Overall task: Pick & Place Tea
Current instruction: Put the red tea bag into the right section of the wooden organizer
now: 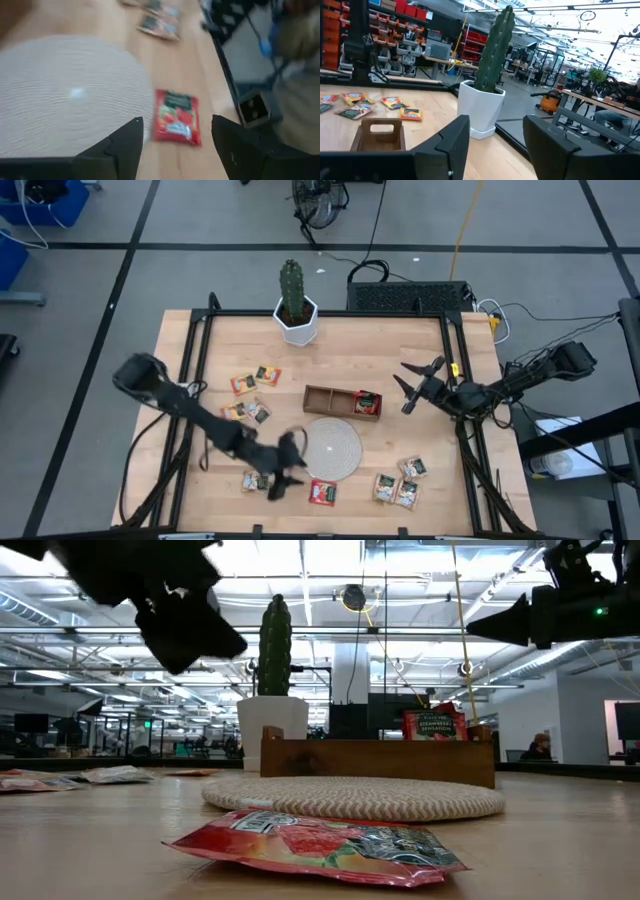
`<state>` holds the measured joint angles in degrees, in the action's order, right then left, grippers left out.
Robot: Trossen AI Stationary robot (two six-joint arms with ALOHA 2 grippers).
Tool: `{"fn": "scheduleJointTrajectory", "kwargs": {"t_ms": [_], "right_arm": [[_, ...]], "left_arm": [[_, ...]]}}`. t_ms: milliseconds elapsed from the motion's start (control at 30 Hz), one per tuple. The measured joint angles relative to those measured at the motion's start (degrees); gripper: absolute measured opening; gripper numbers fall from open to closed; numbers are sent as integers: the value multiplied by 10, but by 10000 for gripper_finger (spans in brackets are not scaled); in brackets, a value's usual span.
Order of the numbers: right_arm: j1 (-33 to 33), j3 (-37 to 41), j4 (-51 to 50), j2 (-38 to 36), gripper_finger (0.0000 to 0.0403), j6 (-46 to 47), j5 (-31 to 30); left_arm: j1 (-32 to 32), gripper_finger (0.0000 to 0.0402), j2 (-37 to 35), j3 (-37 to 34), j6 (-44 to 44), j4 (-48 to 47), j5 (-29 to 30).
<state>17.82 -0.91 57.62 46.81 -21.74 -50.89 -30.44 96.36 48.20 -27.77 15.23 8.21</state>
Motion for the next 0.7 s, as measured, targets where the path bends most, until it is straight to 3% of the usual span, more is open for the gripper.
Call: {"fn": "scheduleJointTrajectory", "kwargs": {"t_ms": [133, 333, 500, 633, 700], "right_arm": [[0, 0, -27, 0, 171, 12, 0], [0, 0, -40, 0, 171, 30, 0], [0, 0, -43, 0, 171, 30, 0], [0, 0, -44, 0, 169, 42, 0], [0, 0, -43, 0, 168, 46, 0]], "left_arm": [[-15, 237, 78, 51, 108, 11, 2], [-8, 237, 147, 122, 82, -17, -58], [-12, 237, 166, 207, 127, -151, -68], [-4, 237, 169, 264, 169, -294, -38], [3, 237, 169, 272, 175, -322, -28]]}}
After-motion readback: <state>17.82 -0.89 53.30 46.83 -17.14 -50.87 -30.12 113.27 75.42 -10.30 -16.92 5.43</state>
